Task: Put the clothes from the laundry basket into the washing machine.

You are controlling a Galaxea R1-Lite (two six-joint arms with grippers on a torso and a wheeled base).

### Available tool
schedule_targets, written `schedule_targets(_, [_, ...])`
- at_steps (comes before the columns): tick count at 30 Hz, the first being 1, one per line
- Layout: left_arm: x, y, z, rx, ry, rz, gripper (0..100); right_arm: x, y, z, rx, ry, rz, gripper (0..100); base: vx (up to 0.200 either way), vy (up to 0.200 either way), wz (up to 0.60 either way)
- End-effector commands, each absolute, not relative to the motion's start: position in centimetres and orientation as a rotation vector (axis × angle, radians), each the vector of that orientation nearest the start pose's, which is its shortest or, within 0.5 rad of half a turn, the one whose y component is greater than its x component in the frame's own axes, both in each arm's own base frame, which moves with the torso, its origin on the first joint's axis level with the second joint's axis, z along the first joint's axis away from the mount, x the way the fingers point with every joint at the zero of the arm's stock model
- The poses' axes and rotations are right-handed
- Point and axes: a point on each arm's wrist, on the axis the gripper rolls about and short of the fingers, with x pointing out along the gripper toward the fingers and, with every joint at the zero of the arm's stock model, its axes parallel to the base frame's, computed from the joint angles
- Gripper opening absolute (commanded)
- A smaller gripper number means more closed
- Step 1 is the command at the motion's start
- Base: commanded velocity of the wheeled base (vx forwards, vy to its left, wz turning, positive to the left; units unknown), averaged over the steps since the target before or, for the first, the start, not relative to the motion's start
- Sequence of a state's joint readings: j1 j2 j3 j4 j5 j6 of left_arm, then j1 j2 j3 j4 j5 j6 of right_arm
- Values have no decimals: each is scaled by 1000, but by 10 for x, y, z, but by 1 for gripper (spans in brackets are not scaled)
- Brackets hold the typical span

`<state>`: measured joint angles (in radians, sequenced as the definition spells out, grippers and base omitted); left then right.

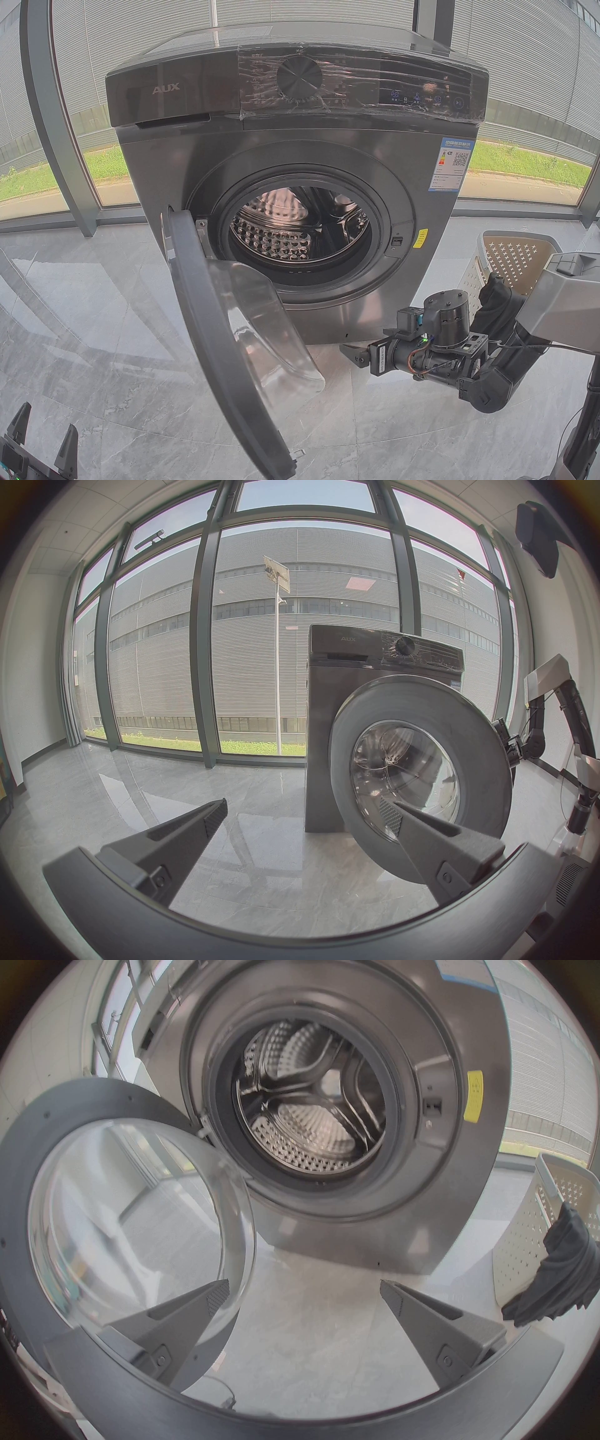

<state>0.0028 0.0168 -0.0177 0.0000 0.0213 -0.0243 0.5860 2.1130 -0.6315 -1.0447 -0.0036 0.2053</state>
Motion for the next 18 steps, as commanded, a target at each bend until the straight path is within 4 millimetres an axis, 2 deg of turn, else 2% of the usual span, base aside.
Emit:
schedule_targets(1, [-23, 0, 76, -23, -3, 25, 100, 288, 191, 51, 77, 427, 534, 100, 0, 0, 0])
schedule_targets(7, [-23, 0, 76, -21, -2, 25, 100, 305, 208, 61, 91, 373, 557, 100, -200, 0, 0])
schedule_targets(10, [-23, 0, 76, -23, -3, 25, 100, 312, 220, 55, 80, 393, 570, 100, 0, 0, 0])
schedule_targets(15, [-23, 0, 76, -22, -3, 25, 100, 309, 242, 50, 72, 392, 614, 100, 0, 0, 0])
schedule_targets(18, [-23, 0, 76, -21, -2, 25, 100, 309, 247, 41, 67, 401, 622, 100, 0, 0, 0])
